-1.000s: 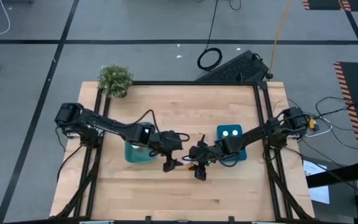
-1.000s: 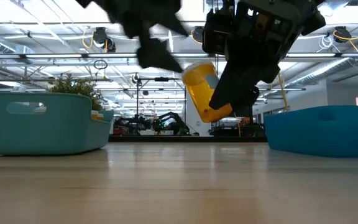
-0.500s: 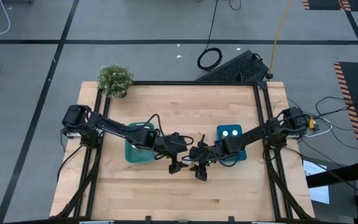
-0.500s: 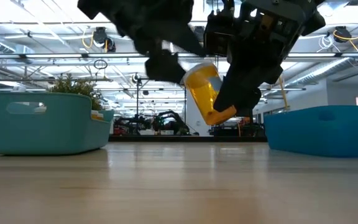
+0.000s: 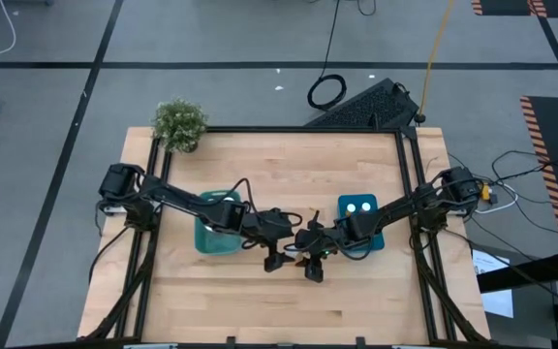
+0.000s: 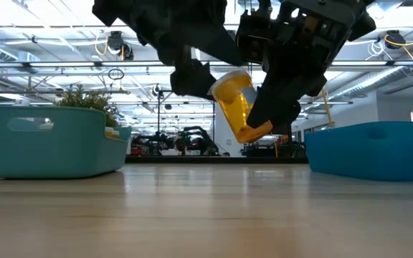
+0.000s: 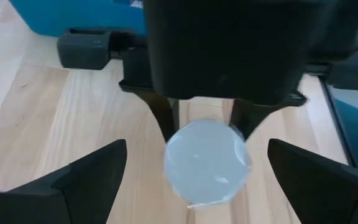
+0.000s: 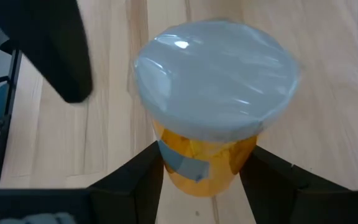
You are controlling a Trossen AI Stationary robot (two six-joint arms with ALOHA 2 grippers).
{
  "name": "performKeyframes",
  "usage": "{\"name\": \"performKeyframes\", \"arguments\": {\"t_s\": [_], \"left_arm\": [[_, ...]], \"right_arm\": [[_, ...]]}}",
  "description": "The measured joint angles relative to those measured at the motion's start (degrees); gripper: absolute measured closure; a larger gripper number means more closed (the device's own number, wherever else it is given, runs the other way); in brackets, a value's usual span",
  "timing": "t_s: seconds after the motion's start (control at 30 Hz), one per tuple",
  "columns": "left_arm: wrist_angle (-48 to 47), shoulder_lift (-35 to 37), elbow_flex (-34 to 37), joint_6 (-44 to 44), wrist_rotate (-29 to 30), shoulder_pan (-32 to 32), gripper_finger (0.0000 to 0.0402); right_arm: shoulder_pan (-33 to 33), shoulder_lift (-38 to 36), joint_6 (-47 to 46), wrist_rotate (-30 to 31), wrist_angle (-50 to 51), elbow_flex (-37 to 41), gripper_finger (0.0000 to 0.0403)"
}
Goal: Pick and place medicine bottles into bin by pill shape (circle, oval)
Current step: Put the big orange capsule bottle into the green bin
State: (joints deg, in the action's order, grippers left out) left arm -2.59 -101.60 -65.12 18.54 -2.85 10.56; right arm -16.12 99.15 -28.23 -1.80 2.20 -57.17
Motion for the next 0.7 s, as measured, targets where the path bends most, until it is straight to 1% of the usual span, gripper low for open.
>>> {"name": "performKeyframes", "arguments": {"t_s": [0.1, 0.2, 0.5, 0.63, 0.7], "left_arm": [[-0.2, -0.7, 0.0, 0.6, 0.1, 0.0, 0.0009], [1.8, -1.9, 0.0, 0.6, 0.0, 0.0, 0.0009], [2.5, -1.9, 0.0, 0.7, 1.0, 0.0, 0.0009], [2.1, -3.4, 0.0, 0.8, 0.8, 0.0, 0.0009], [3.5, -4.2, 0.0, 1.3, 0.6, 0.1, 0.0009]], "right_arm": [[0.0, 0.0, 0.3, 0.0, -0.2, 0.0, 0.0220], [0.0, 0.0, 0.4, 0.0, -0.2, 0.0, 0.0220], [0.0, 0.0, 0.6, 0.1, -0.2, 0.0, 0.0220], [0.0, 0.0, 0.6, 0.1, -0.3, 0.0, 0.0220], [0.0, 0.0, 0.6, 0.1, -0.3, 0.0, 0.0220]]}}
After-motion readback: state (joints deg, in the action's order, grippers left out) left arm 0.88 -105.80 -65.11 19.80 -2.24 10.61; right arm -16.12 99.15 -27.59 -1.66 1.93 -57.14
